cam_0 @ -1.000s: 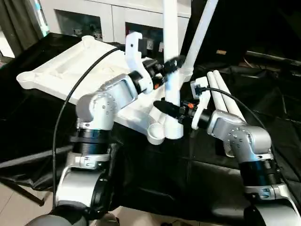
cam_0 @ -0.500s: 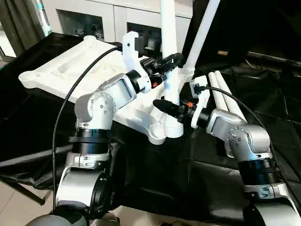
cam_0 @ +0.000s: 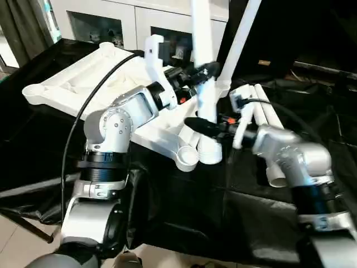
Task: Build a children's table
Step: Pick table leg
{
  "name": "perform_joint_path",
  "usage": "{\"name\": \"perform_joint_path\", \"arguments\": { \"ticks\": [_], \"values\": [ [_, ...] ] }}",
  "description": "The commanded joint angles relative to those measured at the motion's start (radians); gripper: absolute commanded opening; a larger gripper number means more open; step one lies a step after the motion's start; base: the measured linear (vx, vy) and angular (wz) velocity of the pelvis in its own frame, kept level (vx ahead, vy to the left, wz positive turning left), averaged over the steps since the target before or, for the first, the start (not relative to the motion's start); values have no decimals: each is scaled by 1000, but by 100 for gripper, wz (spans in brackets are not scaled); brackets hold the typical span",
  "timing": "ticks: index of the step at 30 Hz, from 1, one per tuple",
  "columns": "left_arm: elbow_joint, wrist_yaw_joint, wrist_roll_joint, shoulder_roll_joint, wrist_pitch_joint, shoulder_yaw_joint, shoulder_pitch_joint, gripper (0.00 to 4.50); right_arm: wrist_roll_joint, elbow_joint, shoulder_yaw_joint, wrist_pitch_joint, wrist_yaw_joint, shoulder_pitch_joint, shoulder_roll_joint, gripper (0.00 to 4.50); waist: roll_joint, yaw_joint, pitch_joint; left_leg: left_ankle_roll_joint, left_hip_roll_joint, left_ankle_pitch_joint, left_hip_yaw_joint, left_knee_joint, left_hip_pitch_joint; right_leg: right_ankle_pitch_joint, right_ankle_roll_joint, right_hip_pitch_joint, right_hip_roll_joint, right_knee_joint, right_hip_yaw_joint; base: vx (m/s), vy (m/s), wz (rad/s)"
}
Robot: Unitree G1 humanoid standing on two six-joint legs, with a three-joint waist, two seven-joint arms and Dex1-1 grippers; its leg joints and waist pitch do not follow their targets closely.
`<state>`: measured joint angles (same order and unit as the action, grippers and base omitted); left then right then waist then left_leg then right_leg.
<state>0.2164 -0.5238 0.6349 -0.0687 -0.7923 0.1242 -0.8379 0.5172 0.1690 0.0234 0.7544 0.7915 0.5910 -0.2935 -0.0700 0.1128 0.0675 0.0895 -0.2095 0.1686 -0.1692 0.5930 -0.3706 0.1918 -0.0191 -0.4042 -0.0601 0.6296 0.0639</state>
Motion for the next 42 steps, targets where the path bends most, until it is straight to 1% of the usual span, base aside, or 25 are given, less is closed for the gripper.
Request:
{"name": "perform_joint_path", "arguments": {
  "ticks": [1, 3, 5, 6, 7, 8, 11, 12, 13, 15, 16, 18, 22, 27, 28, 32, 37, 42],
  "values": [
    [-30, -44, 9, -16, -22, -27, -24, 179, 4, -2, 9, 29, 33, 7, -46, 302, -13, 1, -80, -18, -12, 58, -6, -53, 6, 77, -162, 70, -67, -67, -46, 0, 0, 0],
    [-30, -65, 5, -30, -24, -41, -26, 179, 11, -4, 16, 44, 55, 6, -61, 302, -9, 2, -80, -18, -13, 57, -5, -53, 6, 85, -159, 69, -67, -67, -47, 0, 0, 0],
    [-30, -72, 1, -37, -22, -48, -24, 179, 13, -7, 20, 52, 65, 6, -67, 302, -11, 1, -80, -16, -13, 63, -6, -53, 6, 92, -157, 69, -68, -68, -47, 0, 0, 0],
    [-28, -73, -3, -40, -19, -52, -24, 179, 11, -9, 23, 54, 70, 5, -70, 302, -8, 2, -80, -15, -13, 60, -5, -53, 6, 90, -159, 69, -68, -67, -47, 0, 0, 0],
    [-27, -74, -6, -42, -17, -55, -24, 179, 10, -10, 26, 55, 74, 4, -72, 302, -9, 2, -81, -13, -13, 58, -5, -52, 6, 85, -162, 69, -68, -67, -47, 0, 0, 0],
    [-26, -76, -6, -41, -16, -55, -24, 179, 11, -12, 28, 56, 78, 2, -72, 330, -10, 2, -81, -13, -14, 55, -5, -53, 7, 81, -163, 68, -67, -65, -46, 0, 0, 0],
    [-26, -77, -5, -40, -17, -55, -28, 179, 14, -17, 31, 65, 81, -2, -69, 341, -10, 2, -80, -14, -13, 56, -6, -52, 6, 77, -167, 69, -68, -66, -46, 0, 0, 0],
    [-24, -80, -6, -41, -16, -56, -29, 179, 15, -21, 37, 65, 86, -4, -71, 349, -10, 2, -81, -13, -13, 55, -6, -52, 6, 78, -168, 70, -68, -66, -46, 0, 0, 0],
    [-22, -83, -9, -43, -13, -59, -31, 179, 14, -24, 41, 64, 89, -6, -72, 374, -10, 2, -81, -14, -13, 54, -6, -52, 6, 77, -169, 69, -68, -66, -46, 0, 0, 0],
    [-16, -91, -13, -46, -7, -66, -34, 179, 9, -26, 46, 60, 89, -7, -72, 379, -10, 2, -81, -14, -13, 56, -6, -52, 6, 79, -168, 69, -68, -66, -46, 0, 0, 0],
    [-14, -93, -15, -47, -5, -69, -35, 179, 11, -27, 46, 64, 91, -7, -73, 381, -7, 2, -81, -14, -13, 52, -5, -52, 6, 74, -170, 69, -68, -65, -46, 0, 0, 0],
    [-13, -96, -15, -49, -3, -72, -36, 179, 15, -29, 47, 71, 96, -8, -75, 381, -9, 2, -81, -13, -12, 53, -5, -52, 5, 71, -169, 70, -67, -65, -46, 0, 0, 0],
    [-16, -107, -14, -50, -4, -76, -37, 179, 26, -44, 56, 96, 118, -18, -85, 381, -9, 3, -81, -15, -13, 57, -5, -52, 6, 73, -170, 70, -68, -65, -46, 0, 0, 0],
    [-31, -133, -9, -58, -14, -90, -33, 179, 26, -39, 56, 100, 113, -18, -83, 381, -10, 4, -81, -12, -13, 56, -5, -52, 6, 83, -167, 69, -68, -66, -46, 0, 0, 0],
    [-32, -138, -10, -61, -14, -96, -33, 179, 25, -35, 54, 102, 112, -16, -83, 381, -8, 4, -82, -9, -13, 57, -5, -52, 6, 84, -166, 69, -68, -66, -46, 0, 0, 0],
    [-27, -150, -15, -68, -11, -104, -34, 179, 25, -30, 53, 107, 116, -11, -88, 381, -8, 3, -81, -8, -13, 56, -5, -52, 6, 72, -171, 69, -67, -64, -46, 0, 0, 0],
    [-23, -161, -20, -74, -9, -107, -35, 179, 21, -33, 59, 110, 120, -15, -99, 381, -6, 3, -82, -5, -13, 56, -5, -52, 6, 73, -168, 70, -67, -64, -46, 0, 0, 0],
    [-18, -167, -17, -78, -5, -111, -39, 179, 14, -39, 69, 112, 123, -28, -105, 381, -8, 4, -82, -6, -13, 59, -5, -51, 6, 72, -171, 71, -68, -64, -46, 0, 0, 0]
  ]
}}
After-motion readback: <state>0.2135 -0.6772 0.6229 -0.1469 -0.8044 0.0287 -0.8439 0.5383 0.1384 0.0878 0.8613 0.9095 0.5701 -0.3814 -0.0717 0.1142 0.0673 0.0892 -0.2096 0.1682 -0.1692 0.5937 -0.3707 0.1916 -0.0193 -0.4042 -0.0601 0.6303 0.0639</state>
